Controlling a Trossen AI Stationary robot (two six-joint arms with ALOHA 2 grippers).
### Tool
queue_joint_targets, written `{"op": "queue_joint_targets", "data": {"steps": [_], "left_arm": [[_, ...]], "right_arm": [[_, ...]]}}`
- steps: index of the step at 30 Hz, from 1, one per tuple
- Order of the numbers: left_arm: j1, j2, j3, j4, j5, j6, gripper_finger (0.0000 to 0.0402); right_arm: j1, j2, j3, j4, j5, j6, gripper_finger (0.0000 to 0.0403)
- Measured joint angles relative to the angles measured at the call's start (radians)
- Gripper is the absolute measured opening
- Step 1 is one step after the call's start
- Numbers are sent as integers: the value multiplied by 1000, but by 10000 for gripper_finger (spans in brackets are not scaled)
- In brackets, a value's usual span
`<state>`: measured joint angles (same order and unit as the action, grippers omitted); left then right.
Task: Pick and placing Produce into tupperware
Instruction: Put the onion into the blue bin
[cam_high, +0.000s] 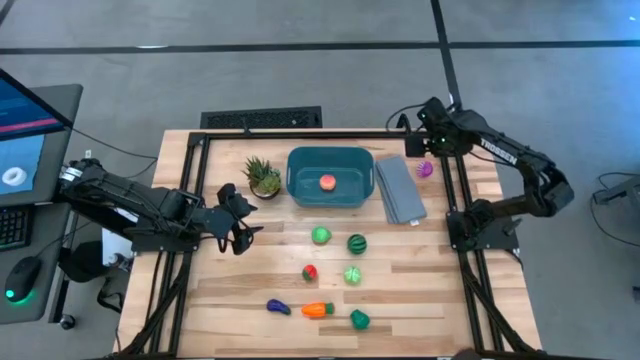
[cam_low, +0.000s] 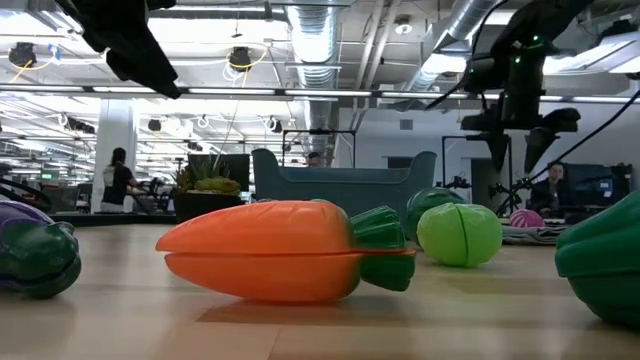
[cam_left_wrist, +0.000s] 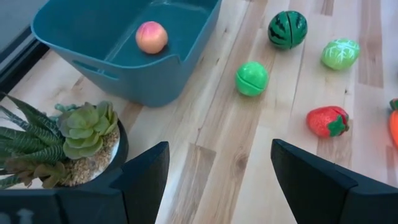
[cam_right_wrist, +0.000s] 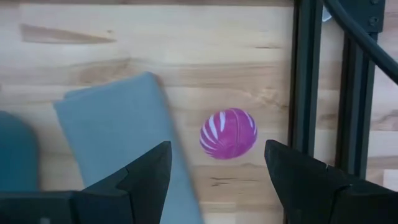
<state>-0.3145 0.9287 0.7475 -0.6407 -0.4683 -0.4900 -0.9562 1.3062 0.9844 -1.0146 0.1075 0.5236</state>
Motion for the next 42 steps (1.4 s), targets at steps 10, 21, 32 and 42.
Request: {"op": "queue_joint_targets", "data": {"steps": [10, 21, 32, 42], "left_arm": [[0, 0, 0, -1, -2, -1, 271], [0, 0, 0, -38, -3, -15, 271], [0, 0, 0, -44, -9, -16, 271], [0, 0, 0, -53, -10, -18, 271]], "right_arm": [[0, 90, 0, 22, 32, -1, 281], [-11, 123, 0, 34, 50, 0, 281], [-11, 123, 0, 31, 51, 25, 281], [-10, 123, 0, 26, 46, 57, 281]]}}
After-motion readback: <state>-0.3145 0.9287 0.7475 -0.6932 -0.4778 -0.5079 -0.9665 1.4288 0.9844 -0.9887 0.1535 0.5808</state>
